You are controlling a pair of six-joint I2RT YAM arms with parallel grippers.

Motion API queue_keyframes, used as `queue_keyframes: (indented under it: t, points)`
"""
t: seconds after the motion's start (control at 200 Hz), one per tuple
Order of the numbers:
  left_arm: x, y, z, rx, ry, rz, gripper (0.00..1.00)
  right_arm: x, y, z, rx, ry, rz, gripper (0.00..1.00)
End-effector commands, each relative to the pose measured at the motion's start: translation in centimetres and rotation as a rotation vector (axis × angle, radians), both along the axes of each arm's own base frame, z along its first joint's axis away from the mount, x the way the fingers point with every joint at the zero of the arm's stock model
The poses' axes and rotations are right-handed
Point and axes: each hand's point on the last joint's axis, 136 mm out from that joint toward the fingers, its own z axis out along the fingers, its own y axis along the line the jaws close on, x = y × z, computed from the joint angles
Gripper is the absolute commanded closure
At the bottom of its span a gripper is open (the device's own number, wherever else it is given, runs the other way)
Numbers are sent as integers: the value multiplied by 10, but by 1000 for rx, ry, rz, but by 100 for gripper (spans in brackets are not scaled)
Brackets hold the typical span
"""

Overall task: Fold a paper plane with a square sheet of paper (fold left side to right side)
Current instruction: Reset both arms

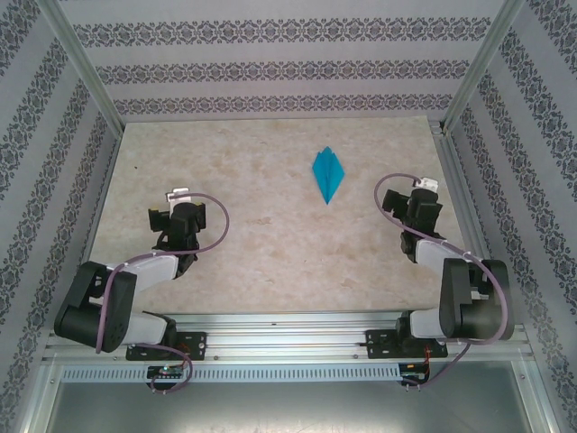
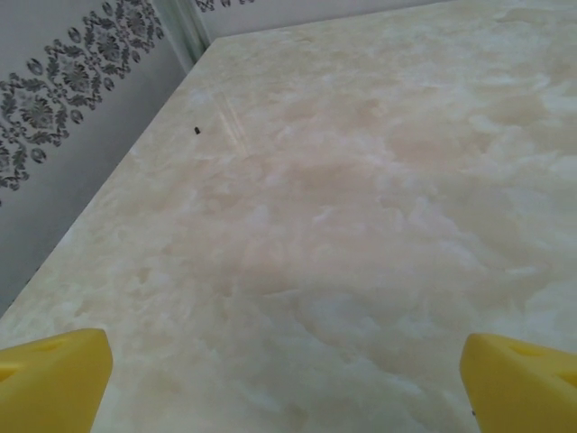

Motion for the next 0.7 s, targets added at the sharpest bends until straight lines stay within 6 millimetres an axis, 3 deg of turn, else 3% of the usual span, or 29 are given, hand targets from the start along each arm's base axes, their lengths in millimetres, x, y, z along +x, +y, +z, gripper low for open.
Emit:
queue_keyframes:
  t: [0.0, 0.11, 0.28, 0.425, 0.485, 0.694]
  points:
    - [19, -12, 33, -6, -188, -103, 0, 19, 11, 36, -64, -203, 83, 2]
    - [28, -15, 20, -19, -204, -156, 0, 21, 28, 30, -102, -238, 152, 2]
    - [20, -15, 10, -69, -226, -209, 0, 14, 16, 30, -95, -294, 81, 2]
    - [38, -13, 1, -93, -158, -211, 0, 14, 15, 29, -95, -292, 77, 2]
    - [39, -3, -2, -137, -135, -187, 0, 14, 15, 30, -95, -293, 74, 2]
    - [39, -2, -1, -130, -147, -187, 0, 14, 17, 30, -100, -293, 86, 2]
